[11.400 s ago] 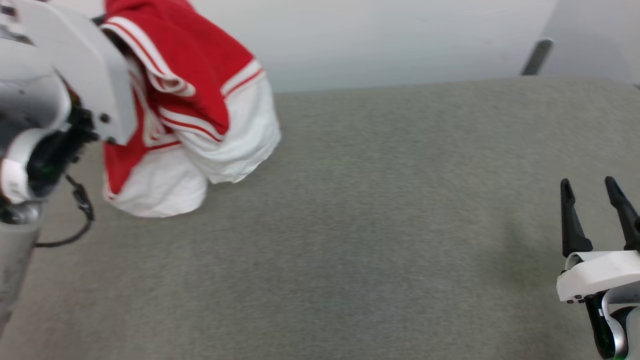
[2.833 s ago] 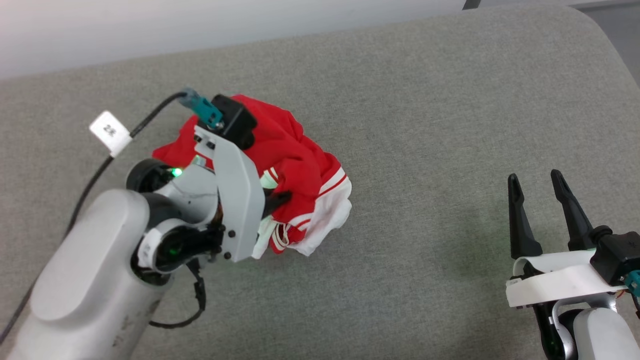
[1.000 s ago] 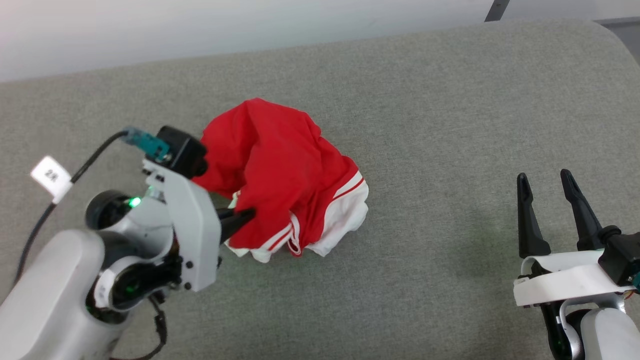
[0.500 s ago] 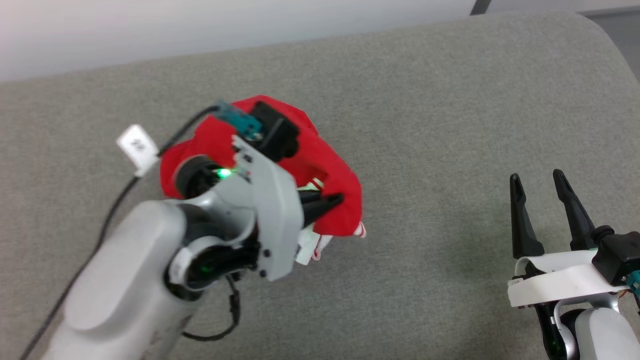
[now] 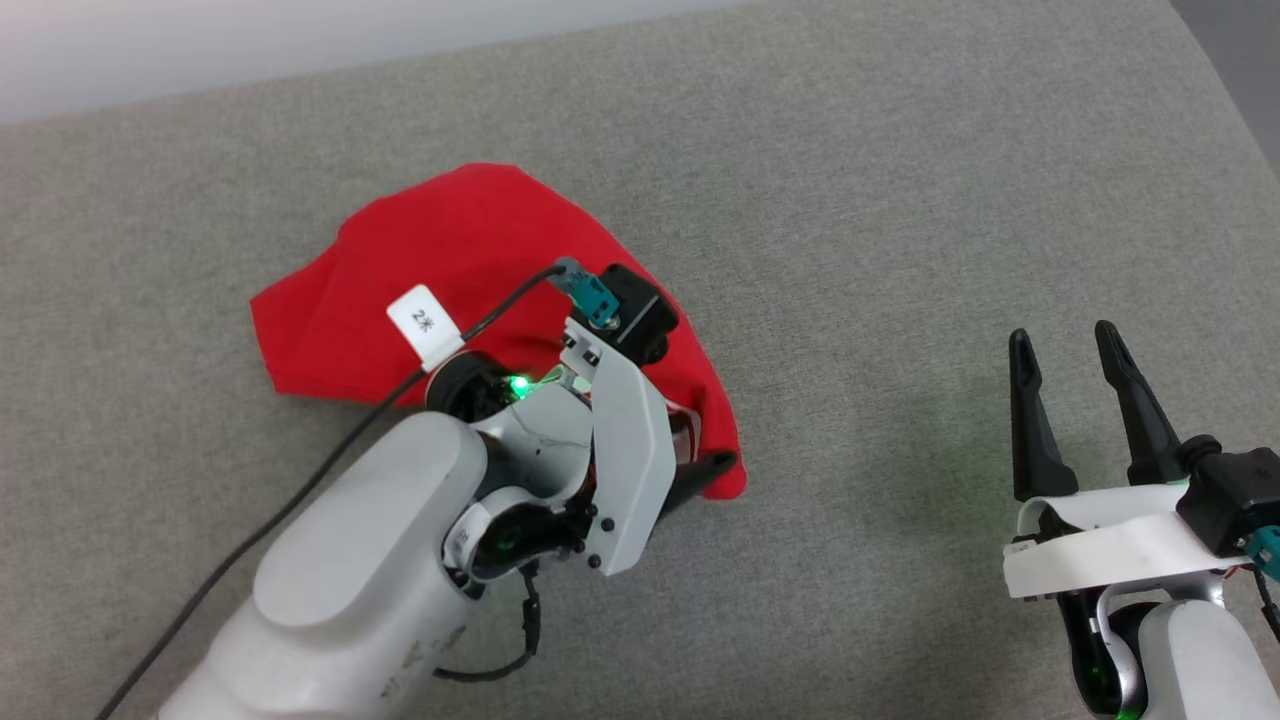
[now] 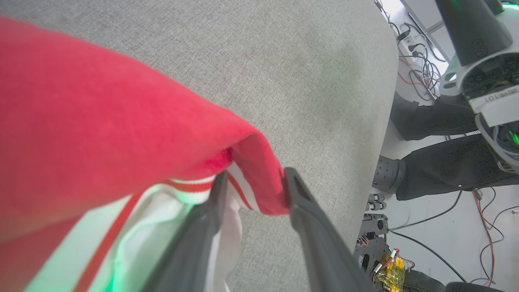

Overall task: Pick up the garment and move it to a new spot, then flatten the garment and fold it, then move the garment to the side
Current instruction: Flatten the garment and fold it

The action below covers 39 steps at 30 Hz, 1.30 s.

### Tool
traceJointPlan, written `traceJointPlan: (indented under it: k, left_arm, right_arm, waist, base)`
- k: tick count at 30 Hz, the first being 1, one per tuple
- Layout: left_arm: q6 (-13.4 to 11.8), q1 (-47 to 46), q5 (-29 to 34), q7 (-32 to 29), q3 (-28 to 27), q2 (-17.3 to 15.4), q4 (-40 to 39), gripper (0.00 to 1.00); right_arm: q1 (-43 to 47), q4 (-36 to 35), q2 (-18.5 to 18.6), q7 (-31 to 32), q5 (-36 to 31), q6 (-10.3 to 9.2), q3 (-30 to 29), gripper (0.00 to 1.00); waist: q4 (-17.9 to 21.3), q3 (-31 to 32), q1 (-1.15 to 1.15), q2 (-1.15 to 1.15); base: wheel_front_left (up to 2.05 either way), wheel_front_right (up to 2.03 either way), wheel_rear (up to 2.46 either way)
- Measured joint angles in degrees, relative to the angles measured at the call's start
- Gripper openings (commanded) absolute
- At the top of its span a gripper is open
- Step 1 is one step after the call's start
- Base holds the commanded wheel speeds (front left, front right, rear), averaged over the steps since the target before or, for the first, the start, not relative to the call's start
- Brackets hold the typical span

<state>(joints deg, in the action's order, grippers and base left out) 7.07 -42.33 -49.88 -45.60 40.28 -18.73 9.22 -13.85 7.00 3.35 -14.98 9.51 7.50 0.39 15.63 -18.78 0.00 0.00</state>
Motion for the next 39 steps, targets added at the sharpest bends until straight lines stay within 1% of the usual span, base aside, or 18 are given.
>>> traceJointPlan:
  k: [5, 12, 16, 19, 21, 28, 30, 38, 39]
  left_arm:
    - [0.1, -1.3, -0.5, 0.8, 0.5, -1.0, 0.3, 1.0]
    - [-0.1, -1.7, -2.0, 0.2, -0.8, -3.4, -3.0, 1.0]
    - [-1.2, -1.6, -3.0, 0.2, -2.3, -4.9, -5.4, 1.0]
    - [-2.1, -1.3, -2.9, 0.2, -3.5, -6.7, -6.9, 1.0]
    - [-2.6, -0.7, -2.8, 0.3, -4.1, -7.8, -7.2, 1.0]
    - [-4.4, 3.6, -4.2, -0.5, -4.7, -10.1, -7.0, 1.0]
    - [-5.0, 4.6, -4.6, -0.5, -5.0, -10.4, -6.4, 1.0]
    - [-5.7, 7.2, -5.7, -1.3, -4.6, -10.8, -5.4, 1.0]
    - [-6.1, 7.2, -5.7, -1.3, -4.5, -10.6, -5.2, 1.0]
  right_arm:
    - [0.0, 0.1, -0.1, 0.0, 0.0, 0.0, -0.4, 1.0]
    - [0.4, 0.0, 0.2, 0.0, -1.0, 0.0, -1.0, 1.0]
    - [1.1, -0.1, 0.7, 0.0, -1.2, 0.0, -1.1, 1.0]
    - [1.6, -0.2, 1.1, 0.0, -1.4, -0.01, -0.9, 1.0]
    - [1.6, -0.3, 1.4, 0.0, -1.4, 0.0, -0.9, 1.0]
    - [1.9, -1.1, 2.0, 0.0, -1.4, -0.01, -0.6, 1.0]
    - [1.9, -1.3, 2.1, 0.0, -1.4, -0.01, -0.5, 1.0]
    - [2.2, -1.6, 2.3, 0.0, -1.4, 0.0, -0.4, 1.0]
    - [2.2, -1.6, 2.3, 0.0, -1.4, 0.0, -0.4, 1.0]
  waist:
    - [-0.3, 0.4, 0.0, 0.0]
    - [-1.5, 2.5, 0.0, 0.0]
    - [-2.5, 4.1, 0.0, 0.0]
    - [-3.3, 5.2, 0.0, 0.0]
    - [-3.8, 5.8, 0.0, 0.0]
    - [-5.0, 7.0, 0.0, 0.0]
    - [-5.1, 6.9, 0.0, 0.0]
    - [-5.0, 6.1, 0.0, 0.0]
    - [-5.0, 6.0, 0.0, 0.0]
  base:
    - [0.0, 0.0, 0.0]
    - [0.0, 0.0, 0.0]
    - [0.0, 0.0, 0.0]
    - [0.0, 0.0, 0.0]
    - [0.0, 0.0, 0.0]
    - [0.0, 0.0, 0.0]
    - [0.0, 0.0, 0.0]
    - [0.0, 0.0, 0.0]
    - [0.0, 0.0, 0.0]
